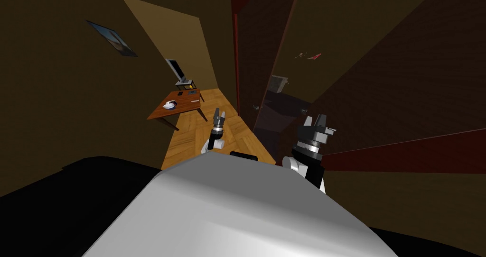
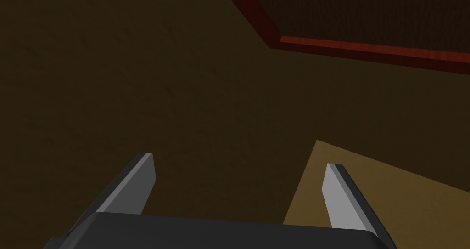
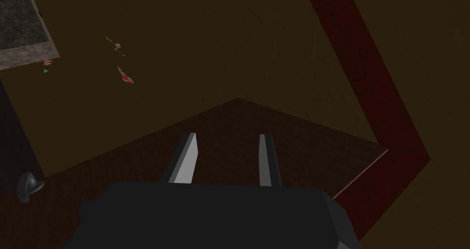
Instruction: Push the door open
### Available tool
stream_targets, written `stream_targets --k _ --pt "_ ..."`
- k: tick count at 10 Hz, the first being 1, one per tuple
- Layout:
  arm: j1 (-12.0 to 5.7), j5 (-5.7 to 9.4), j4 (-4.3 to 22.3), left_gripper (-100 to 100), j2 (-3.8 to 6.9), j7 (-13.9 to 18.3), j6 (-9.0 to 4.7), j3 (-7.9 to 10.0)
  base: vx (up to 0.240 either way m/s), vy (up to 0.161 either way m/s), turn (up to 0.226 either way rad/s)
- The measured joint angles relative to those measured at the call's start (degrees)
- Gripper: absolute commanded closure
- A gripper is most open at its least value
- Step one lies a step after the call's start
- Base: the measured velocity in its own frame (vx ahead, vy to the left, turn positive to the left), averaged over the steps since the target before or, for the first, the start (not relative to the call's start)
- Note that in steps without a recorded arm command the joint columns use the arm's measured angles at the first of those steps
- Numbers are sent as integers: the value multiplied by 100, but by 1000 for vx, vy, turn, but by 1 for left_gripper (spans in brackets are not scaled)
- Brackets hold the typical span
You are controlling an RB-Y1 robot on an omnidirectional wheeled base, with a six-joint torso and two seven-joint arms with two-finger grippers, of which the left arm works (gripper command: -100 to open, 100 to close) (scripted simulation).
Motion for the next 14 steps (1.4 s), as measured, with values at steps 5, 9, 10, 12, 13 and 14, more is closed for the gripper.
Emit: stream_targets --k 5,9,10,12,13,14 --pt "-295 -118 761 -100 87 147 -131 -84 88 32 -109" --pt "-523 -204 1315 -100 137 261 -218 -143 74 37 -78" --pt "-605 -217 1479 -100 151 281 -248 -142 72 33 -121" --pt "-774 -265 1849 -100 165 335 -311 -169 88 45 -106" --pt "-820 -284 1999 -100 198 378 -342 -181 93 55 -103" --pt "-862 -318 2129 -100 193 407 -358 -212 84 51 -126"
